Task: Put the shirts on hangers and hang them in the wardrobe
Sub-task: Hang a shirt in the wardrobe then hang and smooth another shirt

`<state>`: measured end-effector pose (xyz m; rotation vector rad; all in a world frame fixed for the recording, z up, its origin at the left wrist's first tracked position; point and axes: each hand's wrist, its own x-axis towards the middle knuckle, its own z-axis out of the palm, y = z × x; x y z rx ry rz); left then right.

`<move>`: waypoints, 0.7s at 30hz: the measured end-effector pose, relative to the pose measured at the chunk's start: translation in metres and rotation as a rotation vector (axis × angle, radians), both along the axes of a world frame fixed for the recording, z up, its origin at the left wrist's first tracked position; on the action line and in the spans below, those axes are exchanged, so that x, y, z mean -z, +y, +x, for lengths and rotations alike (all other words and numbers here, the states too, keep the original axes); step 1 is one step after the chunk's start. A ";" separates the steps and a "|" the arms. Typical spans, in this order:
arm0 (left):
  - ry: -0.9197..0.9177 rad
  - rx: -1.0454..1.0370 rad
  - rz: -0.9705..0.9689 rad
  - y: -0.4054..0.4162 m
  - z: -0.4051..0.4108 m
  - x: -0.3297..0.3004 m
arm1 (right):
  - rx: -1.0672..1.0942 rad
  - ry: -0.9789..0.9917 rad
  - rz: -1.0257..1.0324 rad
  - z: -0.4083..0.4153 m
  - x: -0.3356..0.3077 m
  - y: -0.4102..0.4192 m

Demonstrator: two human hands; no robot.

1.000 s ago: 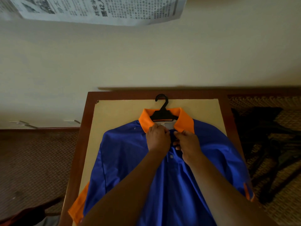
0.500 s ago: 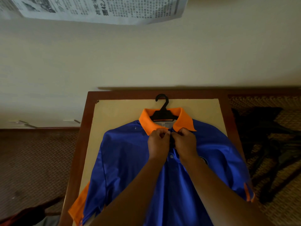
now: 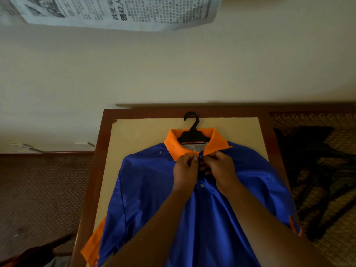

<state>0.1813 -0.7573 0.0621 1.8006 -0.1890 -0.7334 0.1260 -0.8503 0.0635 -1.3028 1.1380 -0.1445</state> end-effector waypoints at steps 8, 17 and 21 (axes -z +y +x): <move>-0.209 0.093 0.084 0.002 0.002 0.015 | -0.122 0.080 -0.036 0.007 -0.011 -0.007; -0.059 0.065 0.101 -0.004 0.005 0.014 | -0.186 0.081 0.052 0.007 -0.007 -0.009; -0.131 0.105 0.170 -0.005 0.006 0.015 | -0.212 0.106 -0.008 0.007 -0.006 -0.010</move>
